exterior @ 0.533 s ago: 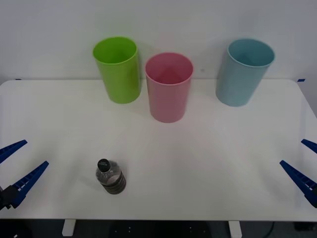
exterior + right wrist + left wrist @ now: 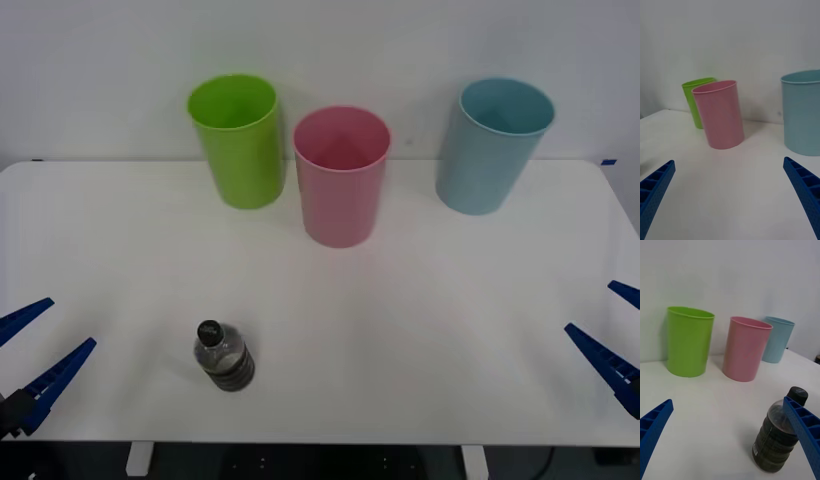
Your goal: Grasp the object on the table and drop it into the matching bin: aluminum can to the light blue bin, PET bottle to the pink bin.
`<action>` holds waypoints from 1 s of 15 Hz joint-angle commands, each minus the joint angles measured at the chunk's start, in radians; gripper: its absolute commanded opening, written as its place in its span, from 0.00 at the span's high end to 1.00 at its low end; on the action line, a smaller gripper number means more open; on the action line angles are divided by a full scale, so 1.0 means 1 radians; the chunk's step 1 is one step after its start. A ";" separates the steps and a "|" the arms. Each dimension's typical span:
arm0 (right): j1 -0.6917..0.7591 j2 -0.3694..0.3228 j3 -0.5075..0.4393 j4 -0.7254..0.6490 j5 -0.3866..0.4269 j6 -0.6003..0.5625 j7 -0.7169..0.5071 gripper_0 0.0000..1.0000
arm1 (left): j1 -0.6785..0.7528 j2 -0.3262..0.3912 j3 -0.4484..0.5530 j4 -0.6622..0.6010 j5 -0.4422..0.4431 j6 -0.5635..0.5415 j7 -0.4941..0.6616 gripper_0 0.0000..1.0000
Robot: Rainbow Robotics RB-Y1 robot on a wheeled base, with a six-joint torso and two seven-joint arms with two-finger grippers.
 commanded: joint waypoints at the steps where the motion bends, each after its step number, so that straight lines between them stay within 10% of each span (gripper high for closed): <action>1: 0.000 0.000 0.000 0.000 0.000 0.000 0.000 0.00 | 0.014 0.012 -0.014 0.009 -0.005 0.007 -0.017 0.00; 15: 0.000 0.000 0.000 0.000 0.000 0.000 0.000 0.00 | -0.058 0.058 -0.160 0.193 -0.176 -0.052 -0.295 0.00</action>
